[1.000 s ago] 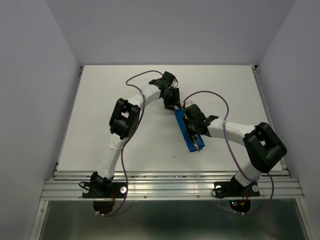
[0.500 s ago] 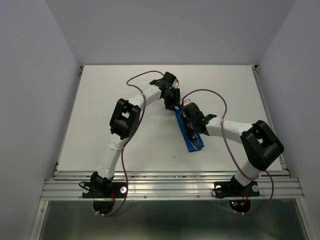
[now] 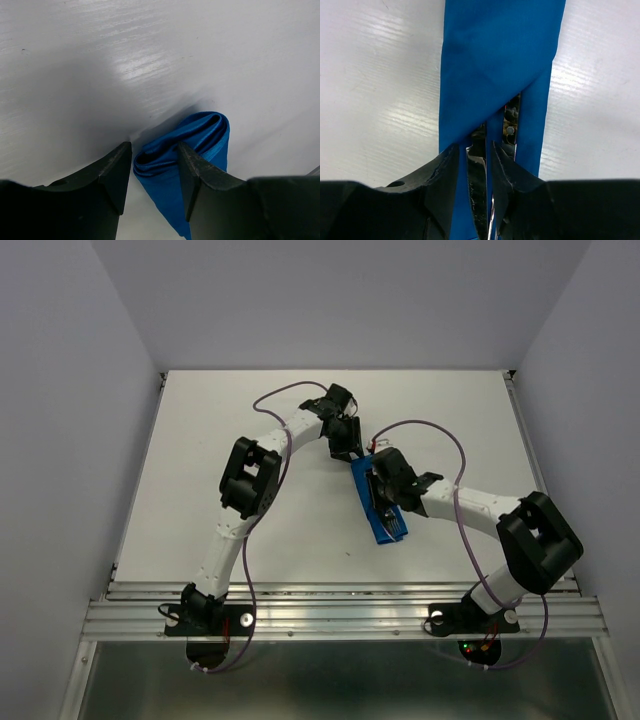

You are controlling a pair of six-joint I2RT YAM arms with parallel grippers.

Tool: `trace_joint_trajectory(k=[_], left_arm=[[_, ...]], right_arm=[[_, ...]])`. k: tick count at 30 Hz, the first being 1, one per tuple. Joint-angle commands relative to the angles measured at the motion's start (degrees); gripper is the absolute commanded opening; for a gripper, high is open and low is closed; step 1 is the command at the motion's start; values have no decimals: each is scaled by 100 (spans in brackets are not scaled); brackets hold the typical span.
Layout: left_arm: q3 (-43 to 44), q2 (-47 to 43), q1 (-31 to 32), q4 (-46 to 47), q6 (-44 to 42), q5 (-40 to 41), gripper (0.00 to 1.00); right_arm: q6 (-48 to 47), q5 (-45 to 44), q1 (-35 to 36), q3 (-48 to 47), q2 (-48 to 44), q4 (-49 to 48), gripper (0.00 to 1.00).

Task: Fold the napkin into a case and place the utensils inside
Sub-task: Stuff the knife into the folded napkin.

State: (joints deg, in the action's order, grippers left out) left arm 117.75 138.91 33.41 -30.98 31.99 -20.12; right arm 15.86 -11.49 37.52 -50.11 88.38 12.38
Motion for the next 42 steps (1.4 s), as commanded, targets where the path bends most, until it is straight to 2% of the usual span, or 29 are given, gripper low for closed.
trace_joint_trajectory(k=[1, 11, 23, 35, 39, 42], left_arm=[[-86, -136, 96, -242, -70, 78, 53], [-112, -136, 96, -233, -61, 96, 52], [-218, -136, 113, -163, -17, 70, 52], [-253, -136, 131, -119, -8, 52, 52], [-279, -145, 131, -119, -17, 43, 52], [-288, -154, 131, -110, -17, 34, 52]], right_arm=[[155, 190, -25, 185, -189, -60, 36], [137, 269, -25, 458, -286, 19, 36], [146, 349, -25, 528, -172, 1, 30], [242, 68, 80, 423, 100, 177, 34], [295, -47, 133, 396, 92, 194, 23], [339, -108, 133, 335, 74, 238, 21]])
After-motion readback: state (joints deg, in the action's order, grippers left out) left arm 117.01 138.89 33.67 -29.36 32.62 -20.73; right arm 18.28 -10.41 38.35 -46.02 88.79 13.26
